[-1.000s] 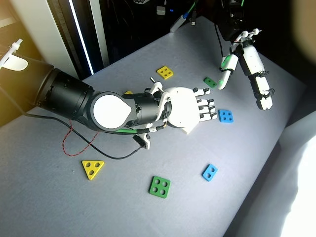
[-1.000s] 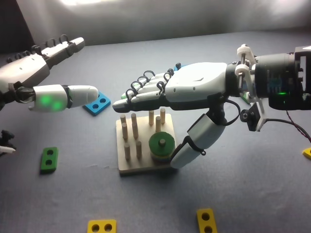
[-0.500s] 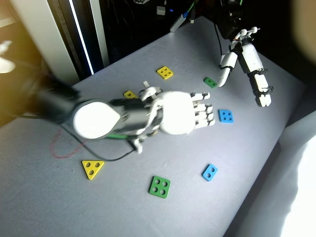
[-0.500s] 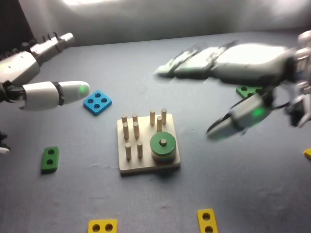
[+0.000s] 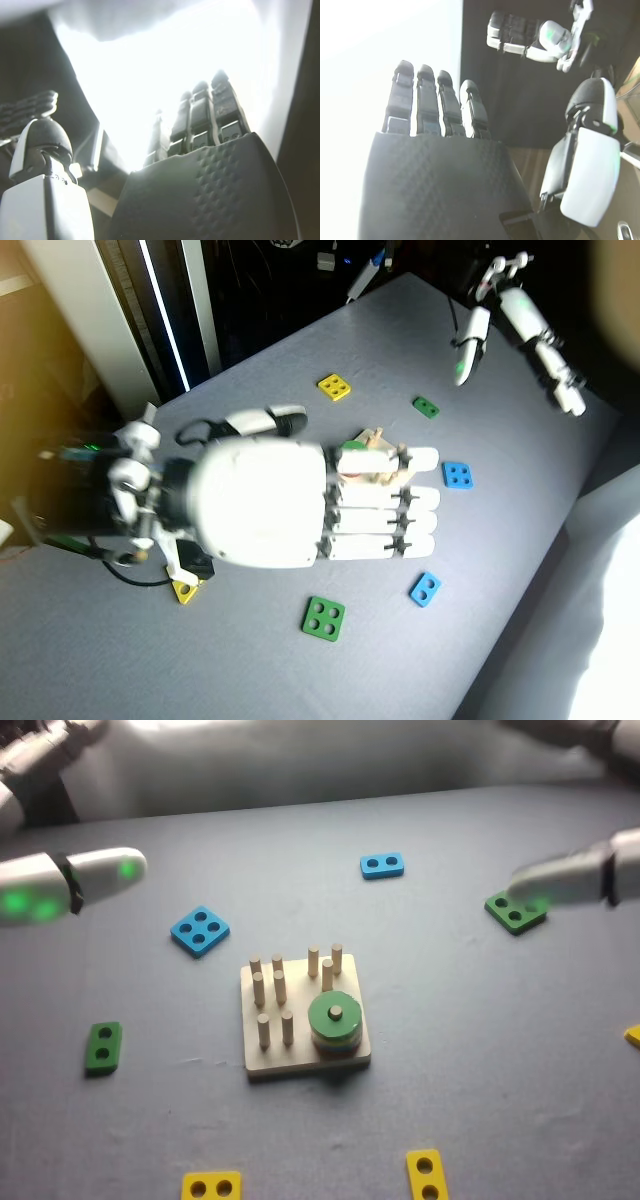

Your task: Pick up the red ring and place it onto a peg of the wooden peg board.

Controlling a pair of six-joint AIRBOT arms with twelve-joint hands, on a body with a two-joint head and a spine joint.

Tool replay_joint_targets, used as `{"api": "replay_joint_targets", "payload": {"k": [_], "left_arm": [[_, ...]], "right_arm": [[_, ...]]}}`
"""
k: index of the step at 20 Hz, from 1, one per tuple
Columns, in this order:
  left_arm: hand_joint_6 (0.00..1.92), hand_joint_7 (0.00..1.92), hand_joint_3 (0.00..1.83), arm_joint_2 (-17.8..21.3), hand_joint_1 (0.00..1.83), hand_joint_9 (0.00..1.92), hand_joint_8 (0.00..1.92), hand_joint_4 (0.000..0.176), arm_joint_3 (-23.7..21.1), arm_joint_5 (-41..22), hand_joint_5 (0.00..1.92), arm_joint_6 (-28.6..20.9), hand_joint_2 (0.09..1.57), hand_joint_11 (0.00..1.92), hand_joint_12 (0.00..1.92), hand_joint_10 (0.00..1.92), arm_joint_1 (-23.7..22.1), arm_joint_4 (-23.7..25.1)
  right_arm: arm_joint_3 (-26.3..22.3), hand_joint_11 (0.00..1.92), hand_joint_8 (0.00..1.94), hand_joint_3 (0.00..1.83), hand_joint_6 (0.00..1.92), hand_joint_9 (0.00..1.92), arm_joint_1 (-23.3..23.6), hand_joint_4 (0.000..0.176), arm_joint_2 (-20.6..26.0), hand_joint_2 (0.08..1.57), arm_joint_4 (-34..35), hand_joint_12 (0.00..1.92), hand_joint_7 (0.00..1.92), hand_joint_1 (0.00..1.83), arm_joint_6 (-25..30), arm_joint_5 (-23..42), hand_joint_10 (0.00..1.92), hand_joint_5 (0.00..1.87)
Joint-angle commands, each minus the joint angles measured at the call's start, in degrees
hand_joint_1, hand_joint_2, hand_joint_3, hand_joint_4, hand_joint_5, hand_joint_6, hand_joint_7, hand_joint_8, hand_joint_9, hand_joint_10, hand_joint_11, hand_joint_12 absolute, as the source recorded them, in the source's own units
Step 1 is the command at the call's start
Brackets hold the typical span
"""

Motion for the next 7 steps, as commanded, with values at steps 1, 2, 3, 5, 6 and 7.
{"api": "replay_joint_targets", "payload": {"k": [1, 2, 3, 5, 6, 7], "left_arm": [[0.00, 0.00, 0.01, 1.01, 0.37, 0.00, 0.00, 0.121, -0.76, -10.83, 0.00, -0.23, 1.07, 0.00, 0.00, 0.00, -0.08, 1.26], [0.00, 0.00, 0.02, 1.66, 0.40, 0.00, 0.00, 0.122, -1.40, -11.92, 0.00, -0.20, 1.09, 0.00, 0.00, 0.00, 0.09, 1.57], [0.00, 0.02, 0.01, 2.61, 0.39, 0.00, 0.01, 0.120, -2.34, -13.27, 0.01, 0.05, 1.07, 0.00, 0.00, 0.00, 0.21, 2.01], [0.00, 0.03, 0.00, 4.04, 0.33, 0.02, 0.01, 0.102, -3.75, -15.34, 0.00, 0.86, 1.03, 0.00, 0.00, 0.01, 0.29, 2.68], [0.01, 0.03, 0.00, 4.71, 0.35, 0.00, 0.01, 0.121, -4.38, -16.35, 0.02, 1.02, 1.03, 0.00, 0.00, 0.00, 0.37, 3.01], [0.00, 0.00, 0.03, 5.14, 0.36, 0.00, 0.00, 0.138, -4.75, -17.19, 0.01, 1.02, 1.12, 0.00, 0.00, 0.00, 0.47, 3.25]], "right_arm": [[-0.77, 0.00, 0.00, 0.03, 0.00, 0.00, 0.47, 0.171, 0.80, 0.95, 2.77, 0.00, 0.00, 0.59, -0.99, 10.03, 0.00, 0.00], [-1.25, 0.00, 0.00, 0.05, 0.00, 0.00, 0.50, 0.168, 1.42, 1.00, 3.17, 0.00, 0.00, 0.56, -1.44, 10.96, 0.00, 0.01], [-1.89, 0.00, 0.00, 0.06, 0.00, 0.00, 0.60, 0.151, 2.28, 1.01, 3.57, 0.00, 0.00, 0.64, -2.10, 12.46, 0.00, 0.00], [-2.98, 0.00, 0.00, 0.09, 0.00, 0.00, 0.86, 0.140, 3.56, 1.11, 4.28, 0.00, 0.00, 0.52, -3.33, 14.69, 0.00, 0.00], [-3.60, 0.00, 0.00, 0.08, 0.00, 0.00, 0.89, 0.129, 4.34, 1.22, 4.76, 0.00, 0.00, 0.51, -3.95, 16.17, 0.00, 0.00], [-3.98, 0.00, 0.00, 0.07, 0.00, 0.00, 0.89, 0.143, 4.85, 1.26, 5.15, 0.00, 0.00, 0.57, -4.38, 17.41, 0.00, 0.00]]}}
